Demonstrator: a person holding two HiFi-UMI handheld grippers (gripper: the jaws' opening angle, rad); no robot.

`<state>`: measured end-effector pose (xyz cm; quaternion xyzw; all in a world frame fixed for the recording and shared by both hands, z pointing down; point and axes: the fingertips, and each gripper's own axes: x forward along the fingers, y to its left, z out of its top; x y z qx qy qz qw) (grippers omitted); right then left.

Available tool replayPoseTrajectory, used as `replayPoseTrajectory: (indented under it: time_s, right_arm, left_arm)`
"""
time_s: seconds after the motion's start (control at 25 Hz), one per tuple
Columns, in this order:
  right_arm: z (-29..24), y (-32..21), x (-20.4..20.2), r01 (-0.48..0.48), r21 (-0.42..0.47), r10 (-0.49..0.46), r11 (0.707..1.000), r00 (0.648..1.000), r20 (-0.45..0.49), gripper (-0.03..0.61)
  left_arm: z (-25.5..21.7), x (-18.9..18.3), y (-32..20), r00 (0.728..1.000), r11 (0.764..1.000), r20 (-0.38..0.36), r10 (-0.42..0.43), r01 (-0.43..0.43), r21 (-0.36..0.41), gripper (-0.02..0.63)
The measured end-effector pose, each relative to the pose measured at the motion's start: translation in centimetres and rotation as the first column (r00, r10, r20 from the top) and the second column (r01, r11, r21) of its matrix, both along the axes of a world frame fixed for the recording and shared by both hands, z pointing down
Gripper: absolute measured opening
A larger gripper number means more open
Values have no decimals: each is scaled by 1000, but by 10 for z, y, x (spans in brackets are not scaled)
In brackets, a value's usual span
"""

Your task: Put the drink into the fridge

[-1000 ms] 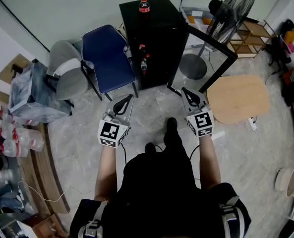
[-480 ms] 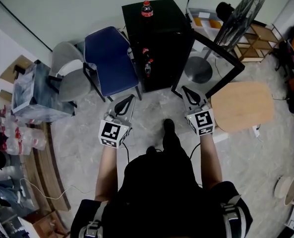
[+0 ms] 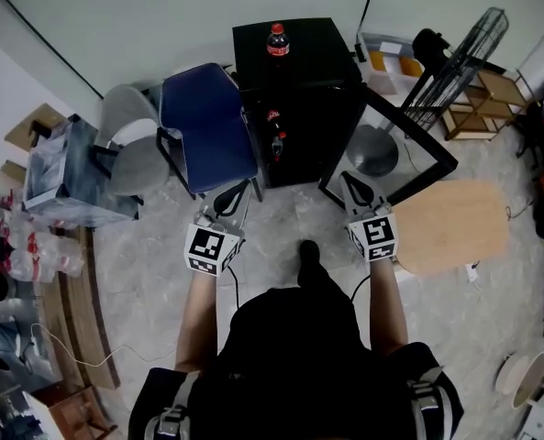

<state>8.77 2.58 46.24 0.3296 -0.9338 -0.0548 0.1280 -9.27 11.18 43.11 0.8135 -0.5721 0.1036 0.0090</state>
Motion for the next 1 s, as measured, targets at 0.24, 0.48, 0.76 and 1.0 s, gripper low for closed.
replayPoseTrajectory:
  time_s: [0.24,0.48,0.76,1.0]
  right_arm:
    - [-1,-51,5,22,-11,-22,1000,1000,13,2]
    - [-7,-91,-3,90,-12,-90,996,996,18,2]
    - [-4,-128,-10,172,-17,-172,985,985,12,2]
    - [-4,-153,-21,219,-9,-219,976,976,5,2]
  left_arm:
    - [-2,7,-39,999,999,16,-33,33,-15,2]
    - [-7,8,-70,995,995,10,-98,98,-14,0]
    - [-1,9,-96,984,984,13,-176,176,-31,0]
    - [2,7,-107,974,973,9,-227,227,-36,2]
